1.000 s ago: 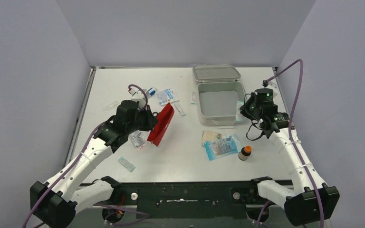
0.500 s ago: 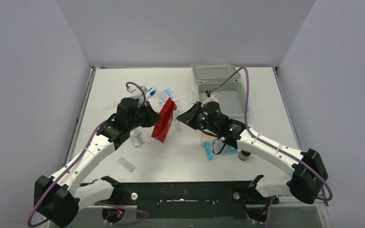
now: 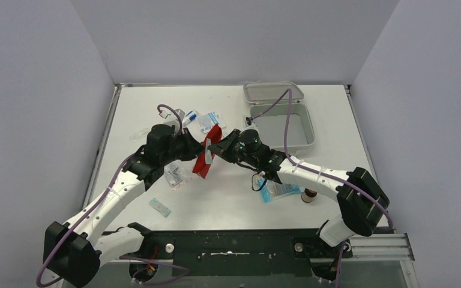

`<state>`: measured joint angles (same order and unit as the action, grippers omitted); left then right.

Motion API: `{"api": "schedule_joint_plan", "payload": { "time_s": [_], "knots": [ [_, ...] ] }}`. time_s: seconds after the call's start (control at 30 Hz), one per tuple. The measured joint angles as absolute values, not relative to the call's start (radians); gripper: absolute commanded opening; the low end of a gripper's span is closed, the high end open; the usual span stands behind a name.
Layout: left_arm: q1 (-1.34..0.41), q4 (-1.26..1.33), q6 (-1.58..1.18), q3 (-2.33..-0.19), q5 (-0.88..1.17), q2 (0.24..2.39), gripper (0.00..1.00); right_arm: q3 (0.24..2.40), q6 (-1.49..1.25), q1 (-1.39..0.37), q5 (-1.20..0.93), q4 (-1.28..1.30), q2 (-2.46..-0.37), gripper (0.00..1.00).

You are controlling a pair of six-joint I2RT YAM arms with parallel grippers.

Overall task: Organize the medicine kit
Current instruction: Place the medical item at the medicine pouch.

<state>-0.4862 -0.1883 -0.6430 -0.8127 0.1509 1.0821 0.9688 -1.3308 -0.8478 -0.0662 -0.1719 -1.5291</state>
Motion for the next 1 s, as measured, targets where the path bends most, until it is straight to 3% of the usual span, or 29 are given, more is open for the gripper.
{"api": "schedule_joint_plan", "payload": {
  "time_s": [0.5,0.67,1.0],
  "knots": [
    [-0.474,-0.144,-0.670,-0.777,0.210,1.058,0.00,1.026,-1.416,-0.845,0.081,-0.088,-1.593,0.00],
    [-0.463,-0.131,-0.669,-0.769,0.222,1.058,0.00,1.082,-1.430,-0.845,0.102,-0.047,-1.631,0.17],
    [-0.430,-0.164,-0.632,-0.769,0.205,1.059,0.00,1.114,-1.324,-0.846,0.102,-0.009,-1.617,0.41]
  ]
}}
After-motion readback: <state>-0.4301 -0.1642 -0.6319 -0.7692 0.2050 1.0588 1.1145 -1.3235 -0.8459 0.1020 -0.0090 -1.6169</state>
